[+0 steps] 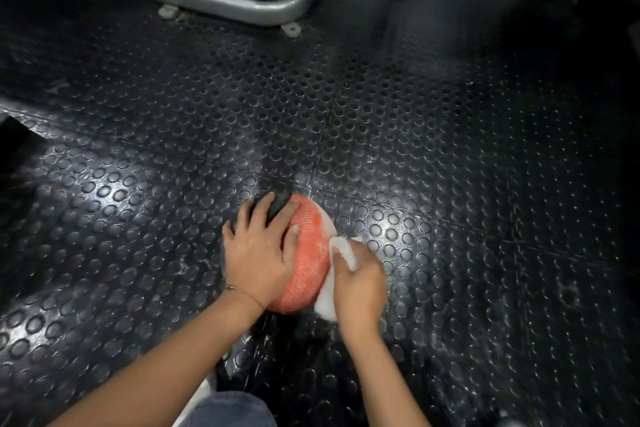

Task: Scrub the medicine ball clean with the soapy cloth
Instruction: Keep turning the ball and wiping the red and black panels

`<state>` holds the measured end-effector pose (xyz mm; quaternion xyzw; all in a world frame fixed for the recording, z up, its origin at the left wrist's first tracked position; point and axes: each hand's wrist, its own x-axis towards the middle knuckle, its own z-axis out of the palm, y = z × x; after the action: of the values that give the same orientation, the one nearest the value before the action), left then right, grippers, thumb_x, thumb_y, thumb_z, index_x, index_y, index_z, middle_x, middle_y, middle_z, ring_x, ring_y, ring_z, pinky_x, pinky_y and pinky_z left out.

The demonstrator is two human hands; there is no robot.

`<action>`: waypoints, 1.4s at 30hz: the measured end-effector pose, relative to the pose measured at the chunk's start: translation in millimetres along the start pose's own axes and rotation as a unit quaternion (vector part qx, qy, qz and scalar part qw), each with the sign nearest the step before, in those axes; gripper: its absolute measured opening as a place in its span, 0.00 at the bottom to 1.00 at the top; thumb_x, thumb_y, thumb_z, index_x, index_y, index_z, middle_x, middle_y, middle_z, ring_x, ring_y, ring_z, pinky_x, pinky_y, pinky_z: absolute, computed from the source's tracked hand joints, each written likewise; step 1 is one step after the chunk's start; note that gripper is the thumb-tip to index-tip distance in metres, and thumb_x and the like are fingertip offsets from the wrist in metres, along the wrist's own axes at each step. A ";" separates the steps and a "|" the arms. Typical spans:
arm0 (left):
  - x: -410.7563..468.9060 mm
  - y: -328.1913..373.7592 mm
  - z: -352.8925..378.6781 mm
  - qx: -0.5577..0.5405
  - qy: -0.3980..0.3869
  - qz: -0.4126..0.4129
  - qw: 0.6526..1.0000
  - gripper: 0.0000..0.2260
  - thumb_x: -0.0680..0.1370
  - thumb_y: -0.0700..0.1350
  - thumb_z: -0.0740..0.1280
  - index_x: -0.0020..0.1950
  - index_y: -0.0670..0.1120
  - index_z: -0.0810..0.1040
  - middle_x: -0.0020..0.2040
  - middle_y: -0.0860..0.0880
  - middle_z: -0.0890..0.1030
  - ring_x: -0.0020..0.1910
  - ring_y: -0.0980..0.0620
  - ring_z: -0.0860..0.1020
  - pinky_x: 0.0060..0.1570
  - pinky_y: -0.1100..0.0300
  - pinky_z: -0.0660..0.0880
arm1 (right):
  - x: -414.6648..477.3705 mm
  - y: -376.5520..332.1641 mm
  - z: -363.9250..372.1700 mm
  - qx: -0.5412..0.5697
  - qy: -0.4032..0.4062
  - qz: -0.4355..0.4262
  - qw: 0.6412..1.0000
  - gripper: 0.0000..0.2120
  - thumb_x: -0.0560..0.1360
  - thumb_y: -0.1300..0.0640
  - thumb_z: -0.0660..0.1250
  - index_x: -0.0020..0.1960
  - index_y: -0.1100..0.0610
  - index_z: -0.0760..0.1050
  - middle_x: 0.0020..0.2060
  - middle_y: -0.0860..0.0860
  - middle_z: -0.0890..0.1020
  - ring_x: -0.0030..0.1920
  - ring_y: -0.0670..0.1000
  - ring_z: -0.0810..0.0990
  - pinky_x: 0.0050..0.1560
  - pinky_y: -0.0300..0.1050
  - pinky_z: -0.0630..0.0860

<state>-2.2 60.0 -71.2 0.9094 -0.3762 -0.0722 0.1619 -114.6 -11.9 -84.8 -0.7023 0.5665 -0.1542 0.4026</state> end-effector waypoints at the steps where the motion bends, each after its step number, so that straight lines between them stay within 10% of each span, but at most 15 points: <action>1: -0.1 0.3 0.4 0.001 0.001 0.000 1.000 0.22 0.78 0.56 0.50 0.66 0.54 0.74 0.66 0.45 0.73 0.65 0.41 0.70 0.59 0.34 0.68 | 4.1 -0.2 1.2 0.006 -0.005 0.017 1.000 0.11 0.74 0.54 0.65 0.56 0.51 0.77 0.48 0.50 0.80 0.50 0.54 0.78 0.46 0.46 0.76; 7: 8.9 -3.9 -1.3 -0.013 0.006 -0.006 1.000 0.24 0.76 0.57 0.48 0.66 0.54 0.74 0.66 0.46 0.73 0.64 0.42 0.70 0.58 0.36 0.69 | -7.8 -13.0 -2.3 -0.038 -0.011 -0.064 0.997 0.13 0.74 0.56 0.65 0.58 0.48 0.77 0.57 0.48 0.75 0.60 0.51 0.70 0.50 0.38 0.65; 20: 14.1 -5.4 -4.8 0.011 -0.013 0.043 0.999 0.23 0.76 0.56 0.49 0.65 0.54 0.75 0.65 0.47 0.74 0.64 0.42 0.70 0.58 0.38 0.68 | 7.9 -9.8 -3.4 -0.026 -0.011 -0.007 1.000 0.12 0.75 0.54 0.64 0.58 0.49 0.76 0.51 0.49 0.78 0.52 0.52 0.77 0.47 0.46 0.76; 29: 22.4 -7.3 -6.7 -0.005 -0.015 -0.096 0.995 0.29 0.76 0.59 0.47 0.72 0.46 0.66 0.70 0.43 0.67 0.66 0.41 0.66 0.66 0.43 0.64 | -24.8 -8.6 6.7 -0.046 0.032 -0.105 0.993 0.14 0.69 0.59 0.69 0.54 0.50 0.80 0.49 0.49 0.79 0.50 0.52 0.74 0.43 0.40 0.66; 42: 11.9 -12.8 -9.8 0.002 -0.012 -0.070 0.997 0.35 0.73 0.60 0.41 0.69 0.43 0.70 0.67 0.43 0.71 0.65 0.41 0.68 0.63 0.43 0.67 | -5.1 -11.6 4.5 -0.060 -0.026 -0.028 0.997 0.14 0.74 0.57 0.64 0.60 0.50 0.76 0.53 0.50 0.78 0.53 0.51 0.74 0.44 0.40 0.69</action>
<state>17.1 62.4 -66.6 0.9328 -0.3140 -0.0938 0.1502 -105.4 -5.0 -77.8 -0.7448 0.5440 -0.1126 0.3697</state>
